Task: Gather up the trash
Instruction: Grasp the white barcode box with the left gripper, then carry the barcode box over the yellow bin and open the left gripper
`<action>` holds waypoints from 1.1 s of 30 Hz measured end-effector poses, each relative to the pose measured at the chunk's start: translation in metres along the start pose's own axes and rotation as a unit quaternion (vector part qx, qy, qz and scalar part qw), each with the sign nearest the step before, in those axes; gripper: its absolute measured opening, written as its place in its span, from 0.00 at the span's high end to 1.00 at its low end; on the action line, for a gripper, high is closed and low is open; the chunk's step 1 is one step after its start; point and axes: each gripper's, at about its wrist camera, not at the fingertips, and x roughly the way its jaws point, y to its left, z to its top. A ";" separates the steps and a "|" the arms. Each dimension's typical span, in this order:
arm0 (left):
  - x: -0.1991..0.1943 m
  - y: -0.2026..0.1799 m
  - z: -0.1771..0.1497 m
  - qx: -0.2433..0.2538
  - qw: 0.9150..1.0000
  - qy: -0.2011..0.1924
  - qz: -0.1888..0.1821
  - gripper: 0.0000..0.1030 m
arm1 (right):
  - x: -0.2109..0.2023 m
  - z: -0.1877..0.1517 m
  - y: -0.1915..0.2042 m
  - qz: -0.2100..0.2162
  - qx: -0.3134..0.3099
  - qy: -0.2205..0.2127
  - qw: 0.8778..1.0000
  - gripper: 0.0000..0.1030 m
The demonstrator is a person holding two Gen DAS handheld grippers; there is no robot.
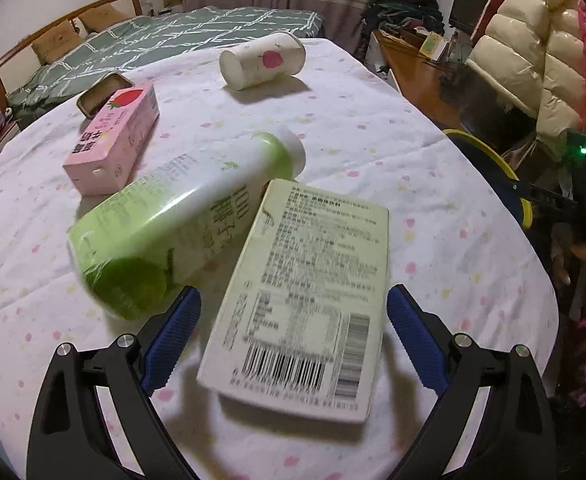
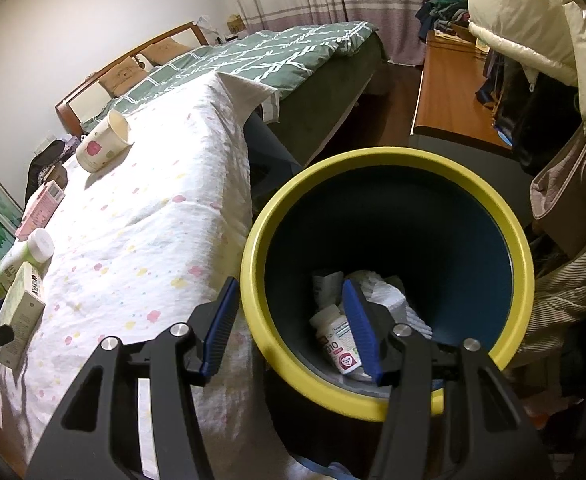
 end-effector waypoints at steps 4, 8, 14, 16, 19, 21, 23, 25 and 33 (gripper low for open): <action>0.006 -0.012 0.004 0.023 1.000 0.005 0.008 0.13 | -0.001 0.000 -0.002 0.001 0.001 0.000 1.000 0.50; 0.011 -0.018 0.008 0.037 0.999 0.009 0.031 0.17 | -0.001 0.000 -0.002 0.001 0.002 -0.001 1.000 0.50; 0.009 -0.026 0.010 0.039 0.999 0.000 0.036 0.26 | -0.011 -0.001 -0.007 -0.005 0.006 -0.010 1.000 0.50; 0.003 -0.033 0.011 0.042 0.998 -0.012 0.036 0.27 | -0.016 -0.001 -0.010 -0.010 0.007 -0.016 1.000 0.50; -0.006 -0.044 0.015 0.046 0.998 -0.025 0.025 0.27 | -0.024 -0.001 -0.015 -0.015 0.008 -0.022 1.000 0.50; -0.014 -0.054 0.021 0.052 0.998 -0.034 0.019 0.27 | -0.030 -0.002 -0.018 -0.019 0.008 -0.026 0.999 0.50; -0.021 -0.065 0.028 0.062 0.997 -0.042 0.013 0.27 | -0.036 -0.004 -0.020 -0.025 0.007 -0.030 0.999 0.50; -0.026 -0.075 0.034 0.070 0.996 -0.046 0.009 0.27 | -0.044 -0.006 -0.024 -0.029 0.007 -0.035 0.999 0.50; -0.013 -0.128 0.078 0.101 0.993 -0.046 -0.026 0.27 | -0.091 -0.018 -0.046 -0.047 0.019 -0.066 0.997 0.50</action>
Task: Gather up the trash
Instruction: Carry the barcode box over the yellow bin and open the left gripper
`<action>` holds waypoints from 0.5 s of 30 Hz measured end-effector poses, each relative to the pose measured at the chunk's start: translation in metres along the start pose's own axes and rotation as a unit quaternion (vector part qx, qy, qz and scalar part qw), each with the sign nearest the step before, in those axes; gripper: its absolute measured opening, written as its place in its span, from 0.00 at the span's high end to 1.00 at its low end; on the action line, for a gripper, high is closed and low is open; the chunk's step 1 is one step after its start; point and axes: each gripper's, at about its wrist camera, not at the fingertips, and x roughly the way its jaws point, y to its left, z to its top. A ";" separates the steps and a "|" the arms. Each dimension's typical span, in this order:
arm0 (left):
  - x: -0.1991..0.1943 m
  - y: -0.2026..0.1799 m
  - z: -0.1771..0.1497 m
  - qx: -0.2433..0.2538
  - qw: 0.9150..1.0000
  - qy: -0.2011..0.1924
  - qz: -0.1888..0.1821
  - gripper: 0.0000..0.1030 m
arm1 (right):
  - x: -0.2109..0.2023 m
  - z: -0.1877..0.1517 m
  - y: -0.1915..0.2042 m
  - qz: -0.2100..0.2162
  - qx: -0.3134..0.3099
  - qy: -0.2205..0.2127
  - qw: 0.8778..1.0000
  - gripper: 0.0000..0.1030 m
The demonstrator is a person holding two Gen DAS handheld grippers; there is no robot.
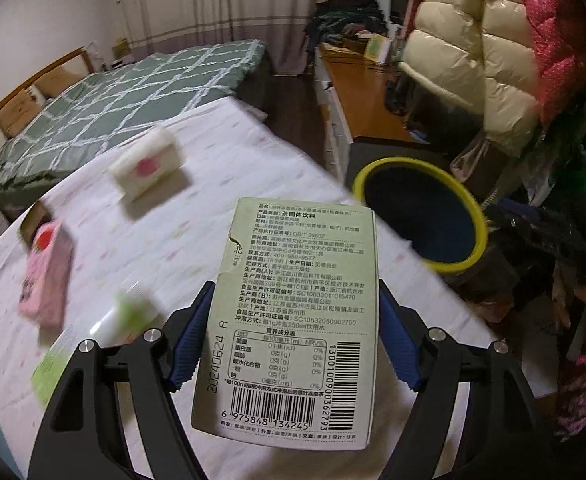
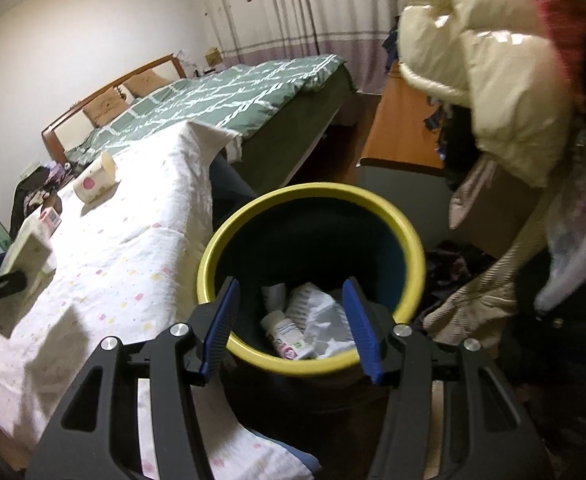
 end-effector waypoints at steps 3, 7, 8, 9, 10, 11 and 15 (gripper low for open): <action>0.014 -0.028 0.020 0.017 1.000 -0.002 -0.025 0.27 | -0.015 -0.001 -0.010 -0.009 0.007 -0.014 1.000 0.50; 0.044 -0.070 0.046 0.040 0.997 0.012 -0.066 0.27 | -0.037 -0.002 -0.026 -0.023 0.017 -0.034 0.999 0.49; 0.055 -0.083 0.053 0.047 0.996 0.017 -0.076 0.27 | -0.041 -0.003 -0.029 -0.028 0.018 -0.036 0.999 0.49; 0.064 -0.093 0.058 0.051 0.995 0.021 -0.081 0.27 | -0.044 -0.004 -0.031 -0.032 0.019 -0.039 0.999 0.48; 0.076 -0.105 0.065 0.057 0.994 0.028 -0.085 0.27 | -0.048 -0.005 -0.035 -0.037 0.020 -0.043 0.998 0.48; 0.085 -0.113 0.070 0.061 0.994 0.033 -0.088 0.27 | -0.051 -0.005 -0.039 -0.041 0.022 -0.044 0.998 0.47; 0.122 -0.144 0.086 0.072 0.992 0.055 -0.090 0.27 | -0.057 -0.008 -0.052 -0.053 0.031 -0.044 0.997 0.46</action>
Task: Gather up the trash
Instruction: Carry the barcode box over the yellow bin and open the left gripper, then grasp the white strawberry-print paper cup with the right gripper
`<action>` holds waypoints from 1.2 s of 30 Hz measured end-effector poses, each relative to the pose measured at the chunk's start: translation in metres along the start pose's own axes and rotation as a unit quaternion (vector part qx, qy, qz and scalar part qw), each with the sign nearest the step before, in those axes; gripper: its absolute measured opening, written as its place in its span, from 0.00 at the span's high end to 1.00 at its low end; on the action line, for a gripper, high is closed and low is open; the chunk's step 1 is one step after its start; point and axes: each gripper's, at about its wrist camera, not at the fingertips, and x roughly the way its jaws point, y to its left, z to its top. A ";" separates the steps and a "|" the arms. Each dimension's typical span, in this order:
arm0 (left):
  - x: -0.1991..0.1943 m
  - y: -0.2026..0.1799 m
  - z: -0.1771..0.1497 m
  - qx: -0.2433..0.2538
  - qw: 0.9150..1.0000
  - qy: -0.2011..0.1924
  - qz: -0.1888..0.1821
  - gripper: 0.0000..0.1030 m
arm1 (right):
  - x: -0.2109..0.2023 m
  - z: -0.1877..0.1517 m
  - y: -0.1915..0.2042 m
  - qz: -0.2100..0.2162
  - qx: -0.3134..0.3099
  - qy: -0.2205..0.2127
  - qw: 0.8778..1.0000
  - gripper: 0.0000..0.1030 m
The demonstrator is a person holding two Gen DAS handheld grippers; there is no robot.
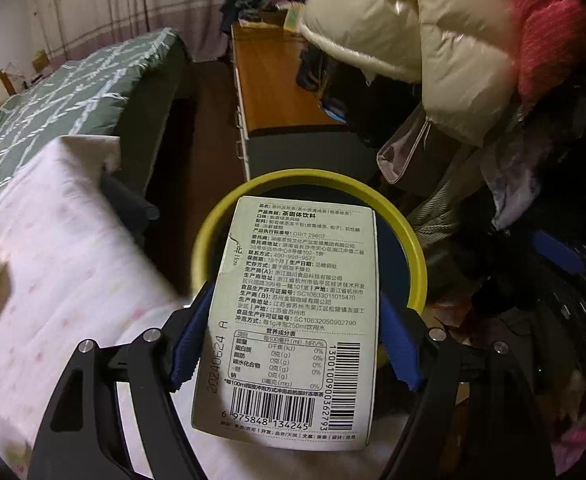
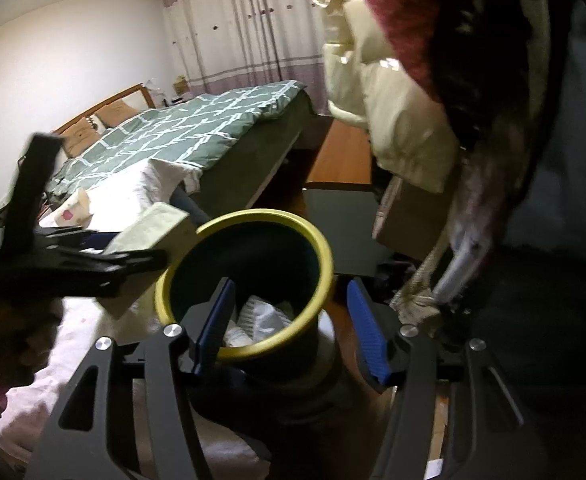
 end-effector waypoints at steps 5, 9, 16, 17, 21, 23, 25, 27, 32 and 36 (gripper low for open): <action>0.036 -0.010 0.019 -0.006 1.000 0.016 0.015 0.26 | 0.005 -0.003 -0.012 -0.009 0.009 0.010 1.000 0.45; 0.050 -0.006 0.027 -0.020 1.000 0.019 0.015 0.26 | 0.009 -0.001 -0.010 -0.008 0.010 0.013 1.000 0.46; 0.012 0.011 0.022 -0.051 0.998 -0.028 0.009 0.20 | 0.009 -0.003 0.000 0.000 0.002 0.015 1.000 0.45; 0.000 0.014 0.018 -0.055 0.998 -0.039 0.012 0.20 | 0.010 -0.003 0.003 0.002 -0.001 0.017 1.000 0.45; -0.068 0.031 -0.016 -0.090 0.991 -0.100 0.024 0.15 | 0.017 -0.003 0.018 0.015 -0.013 0.025 0.999 0.45; -0.101 0.043 -0.039 -0.114 0.985 -0.122 0.030 0.13 | 0.024 -0.003 0.029 0.025 -0.021 0.031 0.999 0.45; -0.132 0.055 -0.065 -0.136 0.980 -0.142 0.043 0.13 | 0.029 -0.002 0.041 0.036 -0.030 0.036 0.998 0.45; -0.161 0.067 -0.091 -0.152 0.973 -0.159 0.066 0.12 | 0.034 0.000 0.060 0.053 -0.045 0.039 0.997 0.45; -0.224 0.104 -0.161 -0.193 0.953 -0.177 0.155 0.12 | 0.048 0.008 0.111 0.104 -0.082 0.051 0.990 0.45; -0.264 0.133 -0.210 -0.241 0.929 -0.188 0.207 0.11 | 0.056 0.018 0.161 0.150 -0.115 0.055 0.980 0.45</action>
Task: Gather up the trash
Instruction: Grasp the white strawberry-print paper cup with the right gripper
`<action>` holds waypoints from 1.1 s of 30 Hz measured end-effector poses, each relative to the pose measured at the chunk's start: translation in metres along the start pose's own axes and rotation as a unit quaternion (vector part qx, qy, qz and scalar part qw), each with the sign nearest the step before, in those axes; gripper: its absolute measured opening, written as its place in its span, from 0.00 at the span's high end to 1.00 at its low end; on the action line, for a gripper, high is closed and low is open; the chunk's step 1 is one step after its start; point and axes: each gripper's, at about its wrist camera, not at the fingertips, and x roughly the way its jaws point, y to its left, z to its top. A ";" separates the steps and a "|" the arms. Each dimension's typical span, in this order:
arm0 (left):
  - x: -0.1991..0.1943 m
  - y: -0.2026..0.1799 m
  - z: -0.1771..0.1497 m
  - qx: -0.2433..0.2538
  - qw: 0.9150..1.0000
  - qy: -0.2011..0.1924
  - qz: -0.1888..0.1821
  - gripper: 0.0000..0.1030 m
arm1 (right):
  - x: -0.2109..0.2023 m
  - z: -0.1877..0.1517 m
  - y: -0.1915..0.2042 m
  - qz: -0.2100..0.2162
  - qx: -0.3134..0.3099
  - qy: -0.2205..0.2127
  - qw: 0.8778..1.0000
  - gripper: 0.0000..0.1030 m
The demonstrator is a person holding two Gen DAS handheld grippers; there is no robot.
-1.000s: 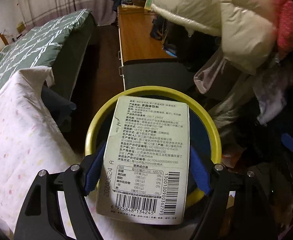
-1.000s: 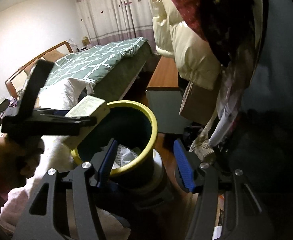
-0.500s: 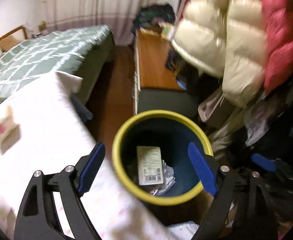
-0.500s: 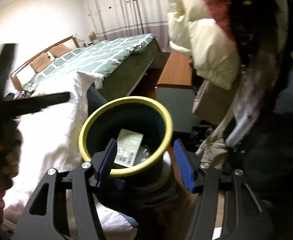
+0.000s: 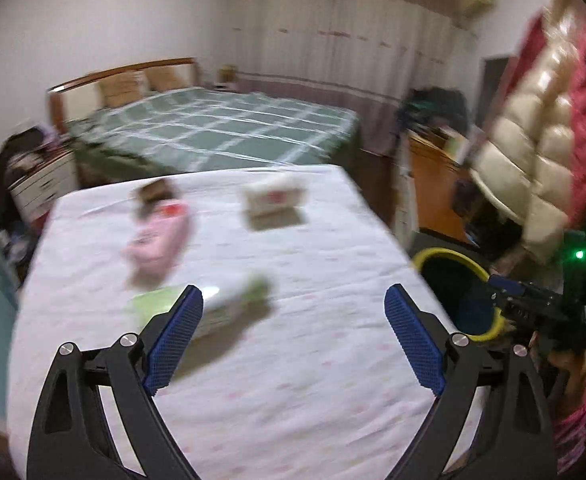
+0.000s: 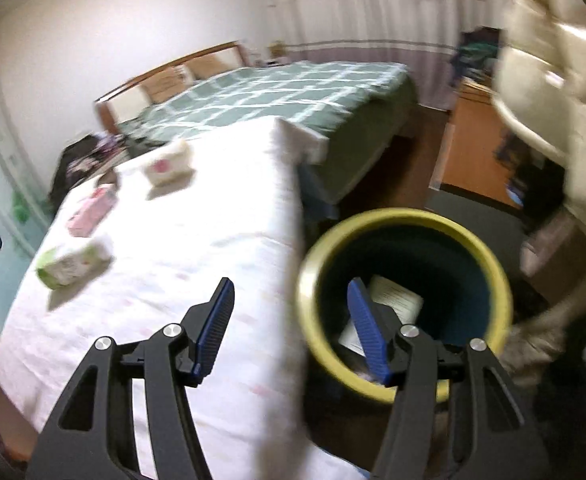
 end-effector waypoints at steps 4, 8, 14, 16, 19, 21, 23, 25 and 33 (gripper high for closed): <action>-0.013 0.039 -0.014 -0.024 0.999 0.000 0.031 0.11 | 0.021 0.032 0.054 0.041 -0.051 -0.008 0.998 0.37; -0.012 0.061 -0.024 -0.039 0.999 0.009 0.035 0.11 | 0.049 0.066 0.105 0.086 -0.110 -0.017 0.990 0.26; -0.003 0.068 -0.027 -0.045 0.999 0.019 0.024 0.11 | 0.111 0.108 0.153 0.101 -0.160 -0.015 0.982 0.17; 0.007 0.067 -0.026 -0.049 0.998 0.026 0.021 0.11 | 0.131 0.116 0.162 0.103 -0.167 -0.008 0.981 0.17; 0.013 0.069 -0.028 -0.051 0.998 0.036 0.019 0.11 | 0.163 0.129 0.174 0.099 -0.185 0.004 0.978 0.15; 0.019 0.070 -0.029 -0.051 0.998 0.042 0.018 0.11 | 0.178 0.134 0.180 0.089 -0.196 0.004 0.977 0.14; 0.024 0.073 -0.029 -0.053 0.997 0.047 0.020 0.11 | 0.193 0.140 0.186 0.077 -0.203 0.005 0.976 0.13; 0.029 0.077 -0.030 -0.057 0.997 0.051 0.020 0.11 | 0.206 0.145 0.188 0.075 -0.204 0.010 0.976 0.13; 0.039 0.089 -0.032 -0.067 0.995 0.064 0.021 0.11 | 0.248 0.151 0.200 0.048 -0.215 0.031 0.975 0.11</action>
